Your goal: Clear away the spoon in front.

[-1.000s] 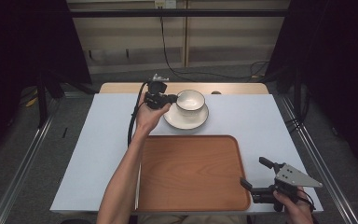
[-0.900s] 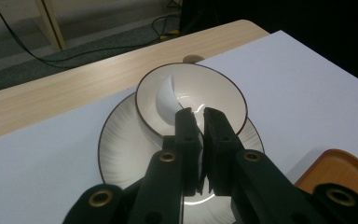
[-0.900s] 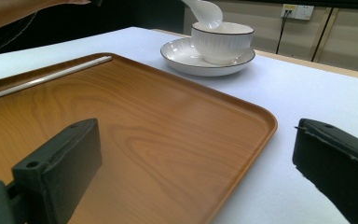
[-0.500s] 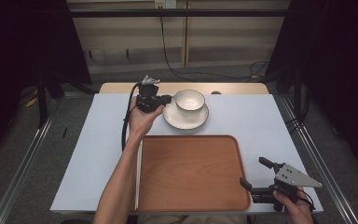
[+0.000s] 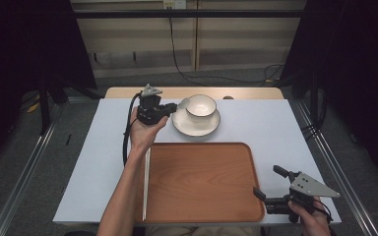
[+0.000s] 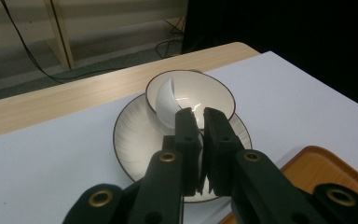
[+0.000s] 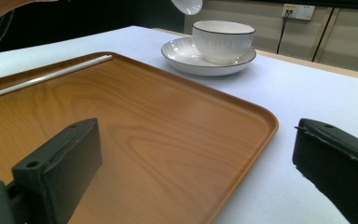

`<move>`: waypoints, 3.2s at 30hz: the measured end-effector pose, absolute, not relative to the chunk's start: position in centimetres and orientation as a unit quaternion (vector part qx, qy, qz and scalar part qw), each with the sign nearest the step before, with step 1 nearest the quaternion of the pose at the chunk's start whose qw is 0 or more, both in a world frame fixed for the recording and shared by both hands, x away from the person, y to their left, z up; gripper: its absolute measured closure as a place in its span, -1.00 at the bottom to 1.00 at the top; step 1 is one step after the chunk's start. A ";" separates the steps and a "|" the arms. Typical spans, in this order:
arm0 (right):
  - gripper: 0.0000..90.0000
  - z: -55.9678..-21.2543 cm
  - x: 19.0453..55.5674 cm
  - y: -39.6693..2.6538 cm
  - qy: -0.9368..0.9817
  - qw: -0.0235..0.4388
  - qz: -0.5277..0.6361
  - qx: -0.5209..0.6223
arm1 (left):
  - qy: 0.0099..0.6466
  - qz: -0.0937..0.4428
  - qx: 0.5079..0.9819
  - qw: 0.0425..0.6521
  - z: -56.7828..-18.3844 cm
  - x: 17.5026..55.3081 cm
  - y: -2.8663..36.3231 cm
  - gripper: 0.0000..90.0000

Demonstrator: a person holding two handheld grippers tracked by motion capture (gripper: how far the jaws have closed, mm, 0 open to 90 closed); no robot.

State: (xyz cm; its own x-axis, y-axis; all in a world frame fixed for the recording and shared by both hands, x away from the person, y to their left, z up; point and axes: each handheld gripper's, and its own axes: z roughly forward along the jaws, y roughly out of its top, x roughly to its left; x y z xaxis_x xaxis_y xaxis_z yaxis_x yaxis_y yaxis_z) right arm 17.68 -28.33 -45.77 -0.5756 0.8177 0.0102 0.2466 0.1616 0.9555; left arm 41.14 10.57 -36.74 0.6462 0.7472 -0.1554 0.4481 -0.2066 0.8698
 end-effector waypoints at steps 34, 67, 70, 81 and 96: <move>-0.98 -45.7 17.7 -28.3 0.711 0.273 0.529 0.376 | 0.433 0.153 0.728 0.510 -39.5 35.5 14.4 0.89; -0.99 -45.7 17.7 -28.3 0.710 0.274 0.528 0.376 | 0.465 0.163 0.715 0.497 -42.5 30.1 16.0 0.89; -0.99 -45.7 17.7 -28.3 0.710 0.276 0.528 0.376 | 0.467 0.160 0.715 0.495 -42.8 29.8 16.0 0.89; -0.99 -45.7 17.8 -28.2 0.710 0.276 0.527 0.375 | 0.472 0.168 0.716 0.486 -43.7 28.9 16.0 0.89; -0.99 -45.8 17.7 -28.1 0.710 0.279 0.524 0.377 | 0.485 0.163 0.719 0.471 -45.0 27.4 15.5 0.89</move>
